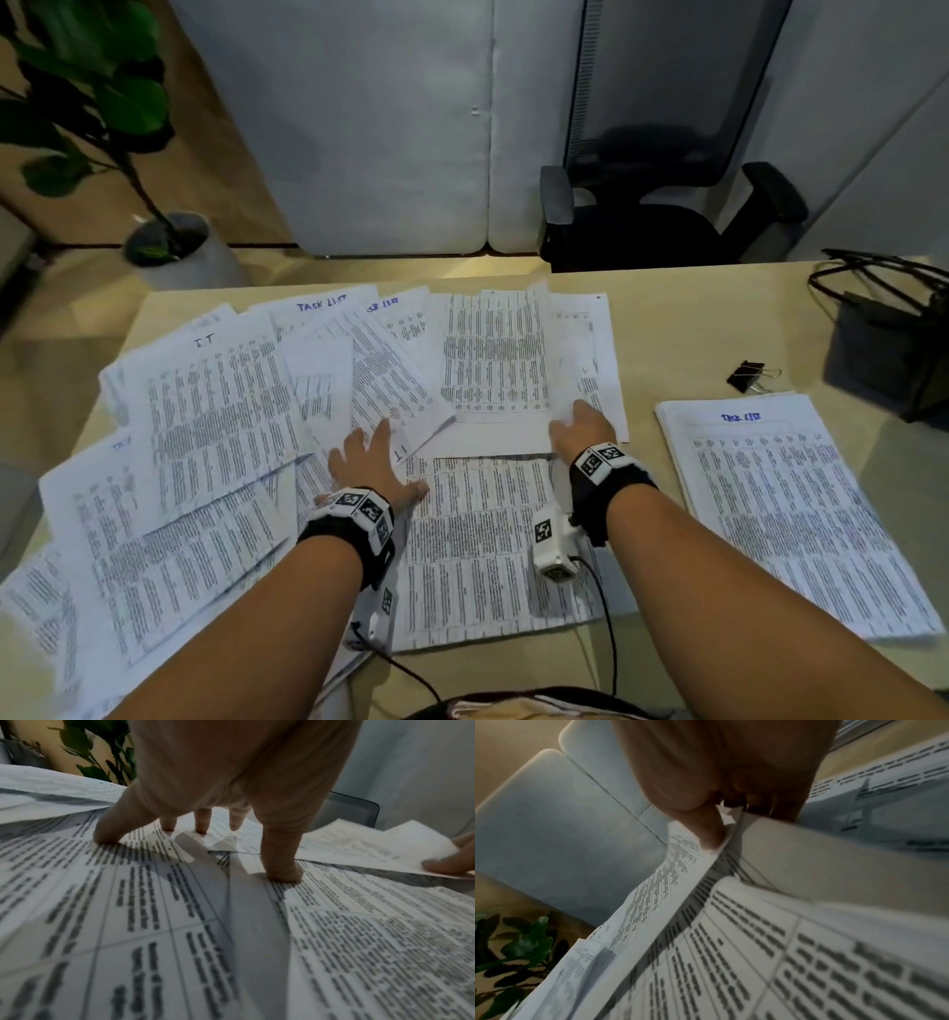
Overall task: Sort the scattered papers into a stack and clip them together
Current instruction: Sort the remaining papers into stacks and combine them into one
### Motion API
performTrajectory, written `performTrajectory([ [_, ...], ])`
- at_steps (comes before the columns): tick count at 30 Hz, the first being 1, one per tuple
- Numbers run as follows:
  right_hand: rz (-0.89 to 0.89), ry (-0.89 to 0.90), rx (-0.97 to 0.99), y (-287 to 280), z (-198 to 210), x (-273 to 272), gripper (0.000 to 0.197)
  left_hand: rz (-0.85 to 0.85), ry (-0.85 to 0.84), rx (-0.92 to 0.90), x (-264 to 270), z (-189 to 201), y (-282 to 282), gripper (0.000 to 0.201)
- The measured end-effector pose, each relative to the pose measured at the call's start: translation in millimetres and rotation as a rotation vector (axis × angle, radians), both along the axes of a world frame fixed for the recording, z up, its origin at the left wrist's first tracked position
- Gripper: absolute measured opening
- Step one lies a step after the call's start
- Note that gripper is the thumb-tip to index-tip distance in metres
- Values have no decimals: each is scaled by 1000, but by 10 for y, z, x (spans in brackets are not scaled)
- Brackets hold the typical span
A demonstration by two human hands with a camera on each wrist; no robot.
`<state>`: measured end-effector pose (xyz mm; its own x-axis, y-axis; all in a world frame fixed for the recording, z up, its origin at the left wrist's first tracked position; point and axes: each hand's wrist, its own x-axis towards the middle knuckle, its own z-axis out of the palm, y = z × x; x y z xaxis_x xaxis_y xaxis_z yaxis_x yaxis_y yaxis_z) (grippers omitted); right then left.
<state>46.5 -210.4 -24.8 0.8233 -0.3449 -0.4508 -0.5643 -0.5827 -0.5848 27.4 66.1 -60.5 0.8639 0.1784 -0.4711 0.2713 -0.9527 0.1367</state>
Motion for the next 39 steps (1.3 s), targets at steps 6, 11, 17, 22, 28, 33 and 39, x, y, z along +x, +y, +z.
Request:
performTrajectory([
  [6, -249, -367, -115, -174, 183, 28, 12, -4, 6, -40, -16, 153, 7, 105],
  [11, -252, -592, -116, -208, 566, 136, 21, 52, 67, -69, 57, 221, -25, 111],
  [17, -8, -1075, -218, -80, 1066, 237, 23, 251, -521, -314, 298, 896, -387, 117],
  [22, 323, -1107, -359, 105, 1395, 231, 21, -45, -1146, -209, 351, 1492, -497, 105],
  [28, 406, -1050, -292, 146, 1341, 291, 26, -160, -1053, -112, 336, 1576, -317, 17],
  [33, 358, -839, -307, -2, 1220, 302, 10, 81, -965, -301, 304, 1483, -14, 12],
  [39, -84, -771, -139, -68, 1323, 400, 12, 584, -807, -700, 303, 1406, 282, 27],
])
